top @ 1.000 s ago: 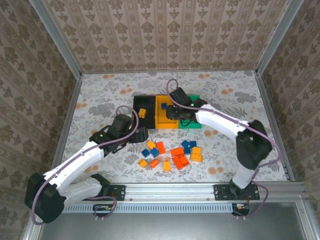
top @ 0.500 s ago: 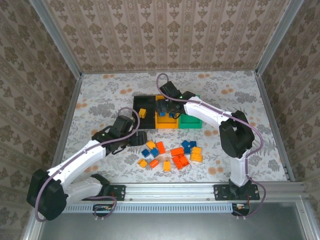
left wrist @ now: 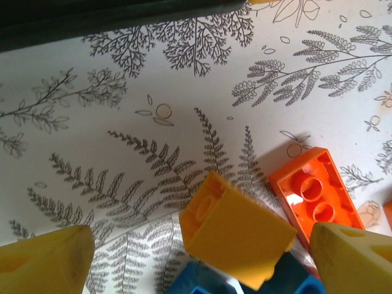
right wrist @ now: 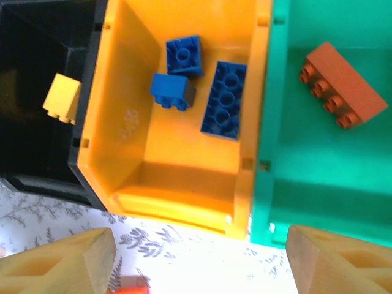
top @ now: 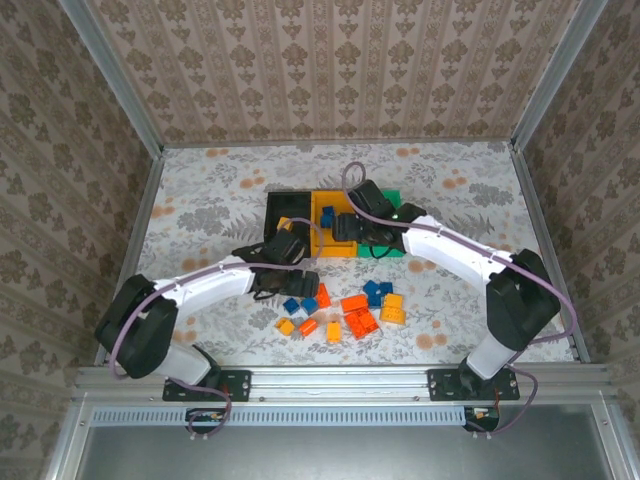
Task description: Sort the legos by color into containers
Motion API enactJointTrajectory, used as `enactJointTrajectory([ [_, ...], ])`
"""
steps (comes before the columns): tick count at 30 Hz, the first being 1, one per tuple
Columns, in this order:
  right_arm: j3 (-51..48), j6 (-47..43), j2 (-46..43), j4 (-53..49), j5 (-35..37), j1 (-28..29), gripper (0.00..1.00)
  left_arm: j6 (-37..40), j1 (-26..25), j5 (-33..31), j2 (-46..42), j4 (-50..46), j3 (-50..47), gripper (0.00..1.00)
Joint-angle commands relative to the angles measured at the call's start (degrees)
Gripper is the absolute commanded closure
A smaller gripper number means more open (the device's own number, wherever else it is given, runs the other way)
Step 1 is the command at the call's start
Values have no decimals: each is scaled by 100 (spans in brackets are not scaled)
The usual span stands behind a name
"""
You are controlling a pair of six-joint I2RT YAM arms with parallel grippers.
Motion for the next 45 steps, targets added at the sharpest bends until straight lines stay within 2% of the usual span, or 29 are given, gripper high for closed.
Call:
enactJointTrajectory([
  [1,-261,124,-349,153,95,-85,24,295,-157,-343,307,-118,231,7],
  [7,-459,152,-595,204,86,-221,24,324,-344,-557,731,-136,357,14],
  [17,-492,186,-631,244,117,-285,24,271,-459,-648,597,-222,276,45],
  [22,-473,213,-641,244,130,-303,24,215,-447,-764,358,-347,296,52],
  [27,-532,230,-744,227,147,-312,24,263,-312,-944,-379,-683,584,54],
  [32,-713,280,-916,242,165,-337,24,500,399,-826,-697,-704,1110,53],
  [35,-846,335,-1019,244,169,-369,24,657,781,-766,-402,-562,1592,53],
  [39,-1023,370,-1187,218,183,-416,24,790,1113,-760,408,-390,2280,53],
  [45,-1190,353,-1498,80,209,-483,24,757,1320,-792,1497,-329,3007,53],
])
